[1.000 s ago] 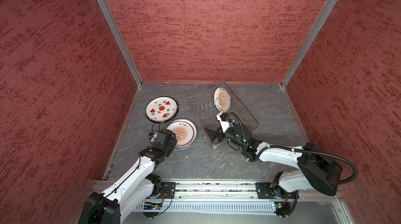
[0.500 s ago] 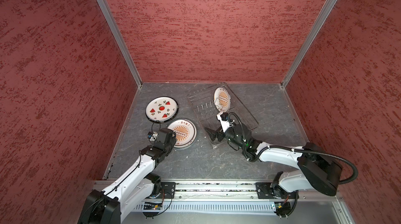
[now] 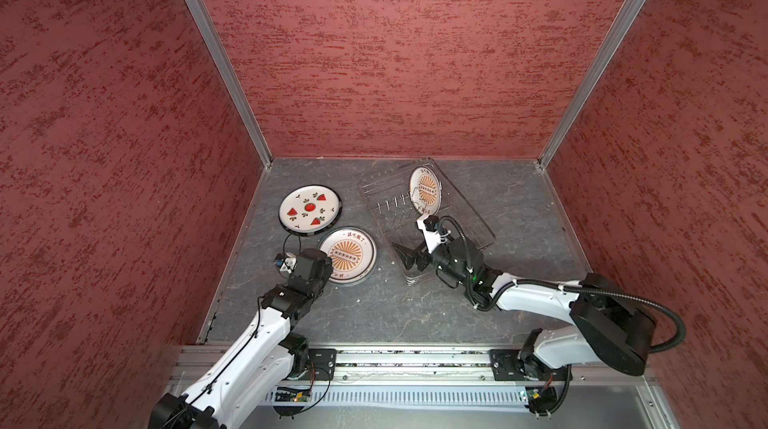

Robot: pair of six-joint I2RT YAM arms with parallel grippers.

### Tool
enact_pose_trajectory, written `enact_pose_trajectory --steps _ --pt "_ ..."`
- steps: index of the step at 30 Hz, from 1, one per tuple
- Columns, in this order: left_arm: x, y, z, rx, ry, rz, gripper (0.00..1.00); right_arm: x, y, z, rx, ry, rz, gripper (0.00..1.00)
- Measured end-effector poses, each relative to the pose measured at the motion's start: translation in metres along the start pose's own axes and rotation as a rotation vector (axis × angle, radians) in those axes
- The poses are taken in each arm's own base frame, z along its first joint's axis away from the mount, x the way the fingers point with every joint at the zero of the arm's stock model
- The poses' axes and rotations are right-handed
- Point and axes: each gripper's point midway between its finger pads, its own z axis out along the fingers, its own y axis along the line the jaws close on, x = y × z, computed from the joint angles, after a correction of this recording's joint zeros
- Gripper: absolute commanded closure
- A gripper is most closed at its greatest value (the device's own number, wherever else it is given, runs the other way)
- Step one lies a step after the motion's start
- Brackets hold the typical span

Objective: Unload the plates from the dish rack
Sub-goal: 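Open the left gripper to release the plate on the stack, then draw the left gripper back while the right reaches to the last rack plate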

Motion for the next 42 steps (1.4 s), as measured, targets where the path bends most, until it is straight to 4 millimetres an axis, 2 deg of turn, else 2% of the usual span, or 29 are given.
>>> enact_pose_trajectory --steps 2,3,8,12,17,26,33,42 --pt "0.0 -0.011 -0.001 0.056 -0.001 0.034 0.35 0.0 -0.003 -0.002 0.013 -0.013 0.014 0.01" --pt "0.003 -0.019 -0.001 0.099 0.005 0.059 0.26 -0.001 -0.007 -0.003 0.026 -0.023 0.025 0.01" --pt "0.027 -0.065 -0.007 0.322 0.063 0.252 0.01 -0.008 -0.03 -0.009 0.073 -0.075 0.099 0.01" --pt "0.054 -0.1 -0.017 0.551 0.108 0.429 0.01 -0.017 -0.052 -0.012 0.12 -0.116 0.165 0.01" --pt "0.085 -0.119 -0.027 0.774 0.173 0.566 0.01 -0.02 -0.081 -0.016 0.193 -0.134 0.233 0.01" --pt "0.119 -0.123 -0.03 0.943 0.272 0.658 0.01 -0.029 -0.113 -0.023 0.298 -0.177 0.277 0.01" --pt "0.118 -0.132 -0.04 1.019 0.272 0.671 0.01 -0.042 -0.139 -0.021 0.355 -0.216 0.31 0.01" --pt "0.098 -0.144 -0.064 1.082 0.17 0.676 0.01 -0.047 -0.16 -0.026 0.391 -0.232 0.334 0.01"
